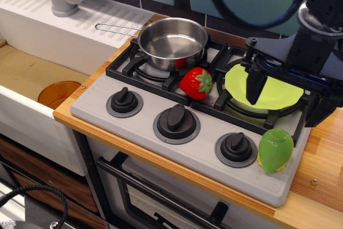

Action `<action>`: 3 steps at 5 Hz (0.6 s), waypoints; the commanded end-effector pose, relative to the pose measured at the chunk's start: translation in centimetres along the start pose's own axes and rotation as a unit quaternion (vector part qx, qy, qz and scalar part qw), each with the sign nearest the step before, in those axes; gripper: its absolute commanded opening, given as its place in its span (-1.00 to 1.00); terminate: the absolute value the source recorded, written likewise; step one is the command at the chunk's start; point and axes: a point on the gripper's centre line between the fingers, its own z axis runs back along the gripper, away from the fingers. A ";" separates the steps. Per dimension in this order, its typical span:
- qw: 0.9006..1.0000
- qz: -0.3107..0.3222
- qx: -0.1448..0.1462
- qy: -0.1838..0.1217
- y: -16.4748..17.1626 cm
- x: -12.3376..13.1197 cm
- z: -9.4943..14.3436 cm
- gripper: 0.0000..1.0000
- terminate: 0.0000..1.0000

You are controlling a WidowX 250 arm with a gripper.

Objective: Put corncob on plate and strawberry in pot or pan on stove

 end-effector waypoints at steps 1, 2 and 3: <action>1.000 0.000 0.000 0.000 0.0 0.0 0.0 1.00 -1.00; 1.000 -0.004 0.001 -0.012 0.0 0.3 -1.3 1.00 -1.00; 1.000 -0.009 -0.004 -0.024 0.2 0.5 -2.6 1.00 -1.00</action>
